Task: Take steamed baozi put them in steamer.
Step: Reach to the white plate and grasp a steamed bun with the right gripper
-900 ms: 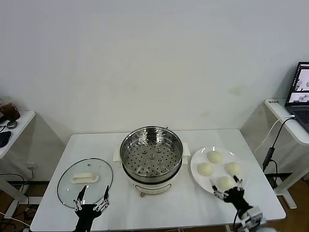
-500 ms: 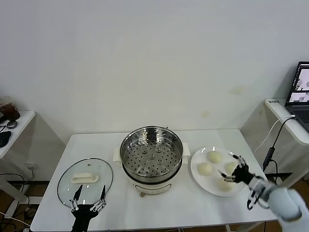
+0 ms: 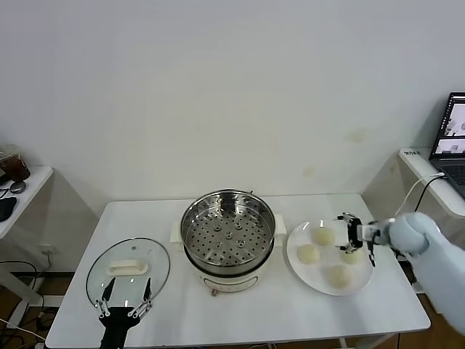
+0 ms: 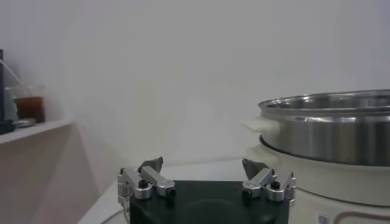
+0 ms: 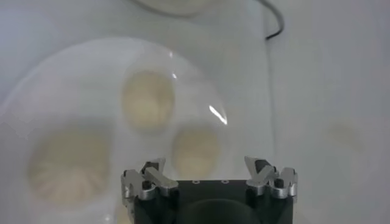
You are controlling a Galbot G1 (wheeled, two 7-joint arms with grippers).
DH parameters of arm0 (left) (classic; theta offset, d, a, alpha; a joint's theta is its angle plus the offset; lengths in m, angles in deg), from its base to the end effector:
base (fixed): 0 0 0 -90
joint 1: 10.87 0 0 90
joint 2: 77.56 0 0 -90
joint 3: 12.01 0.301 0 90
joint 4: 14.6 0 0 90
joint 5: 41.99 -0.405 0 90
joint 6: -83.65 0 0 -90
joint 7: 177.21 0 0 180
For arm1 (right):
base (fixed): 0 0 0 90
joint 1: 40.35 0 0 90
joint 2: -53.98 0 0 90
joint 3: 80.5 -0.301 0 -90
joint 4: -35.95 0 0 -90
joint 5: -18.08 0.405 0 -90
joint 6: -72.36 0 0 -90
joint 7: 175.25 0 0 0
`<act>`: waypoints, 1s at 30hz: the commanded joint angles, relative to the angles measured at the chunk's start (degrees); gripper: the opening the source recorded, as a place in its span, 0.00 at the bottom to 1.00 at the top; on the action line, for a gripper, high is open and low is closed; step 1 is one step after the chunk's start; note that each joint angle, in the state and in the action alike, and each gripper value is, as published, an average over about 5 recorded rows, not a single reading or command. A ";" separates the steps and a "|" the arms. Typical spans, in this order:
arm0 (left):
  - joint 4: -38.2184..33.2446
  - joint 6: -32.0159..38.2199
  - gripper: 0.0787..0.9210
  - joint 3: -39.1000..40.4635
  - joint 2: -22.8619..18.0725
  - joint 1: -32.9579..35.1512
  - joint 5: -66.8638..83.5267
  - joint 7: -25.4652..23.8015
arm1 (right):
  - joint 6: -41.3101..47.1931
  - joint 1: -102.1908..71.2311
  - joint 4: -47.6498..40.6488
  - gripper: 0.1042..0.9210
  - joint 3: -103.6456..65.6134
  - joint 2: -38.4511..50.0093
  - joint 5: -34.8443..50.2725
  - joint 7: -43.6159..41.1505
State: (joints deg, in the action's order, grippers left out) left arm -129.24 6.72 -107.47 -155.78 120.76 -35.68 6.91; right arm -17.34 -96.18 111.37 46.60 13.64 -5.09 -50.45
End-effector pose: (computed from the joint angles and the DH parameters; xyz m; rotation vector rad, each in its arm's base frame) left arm 0.1927 0.0613 -0.3348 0.0645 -3.0814 -0.1764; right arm 0.5064 -0.1541 -0.1893 1.1632 -1.6900 1.5846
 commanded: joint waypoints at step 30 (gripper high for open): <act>1.14 1.74 0.88 -2.54 -0.48 -0.97 -3.54 -0.01 | 1.85 20.76 -25.26 0.85 24.94 -13.61 -1.22 -6.02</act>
State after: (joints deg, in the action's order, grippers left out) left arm -128.18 8.28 -109.83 -156.27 119.80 -39.05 6.89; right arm -15.59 -76.59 88.45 70.50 1.59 -5.86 -56.28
